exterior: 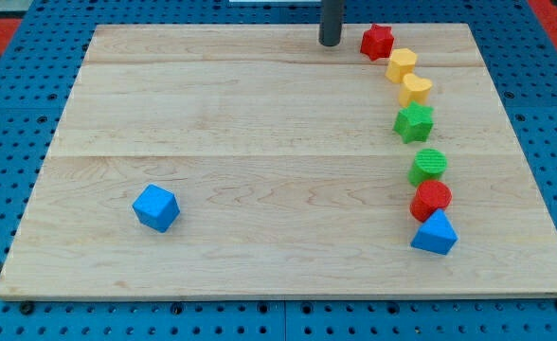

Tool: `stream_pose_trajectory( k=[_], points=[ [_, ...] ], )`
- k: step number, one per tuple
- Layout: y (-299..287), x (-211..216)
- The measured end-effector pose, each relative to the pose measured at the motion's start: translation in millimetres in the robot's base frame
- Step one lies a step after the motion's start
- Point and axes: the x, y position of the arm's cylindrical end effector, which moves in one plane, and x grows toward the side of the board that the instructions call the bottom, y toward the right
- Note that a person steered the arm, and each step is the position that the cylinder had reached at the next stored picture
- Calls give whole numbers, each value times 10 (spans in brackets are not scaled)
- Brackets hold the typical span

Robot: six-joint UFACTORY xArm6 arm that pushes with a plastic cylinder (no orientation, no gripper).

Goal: Move your arm closer to the blue cube

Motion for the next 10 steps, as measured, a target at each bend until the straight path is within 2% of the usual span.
stream_pose_trajectory(
  k=[2, 3, 4, 5, 7, 8, 9, 10],
  points=[
    [505, -32],
    [565, -32],
    [-228, 72],
    [-1277, 726],
    [-3236, 2396],
    [-3486, 3174],
    [-2754, 3517],
    [-2443, 3204]
  ],
)
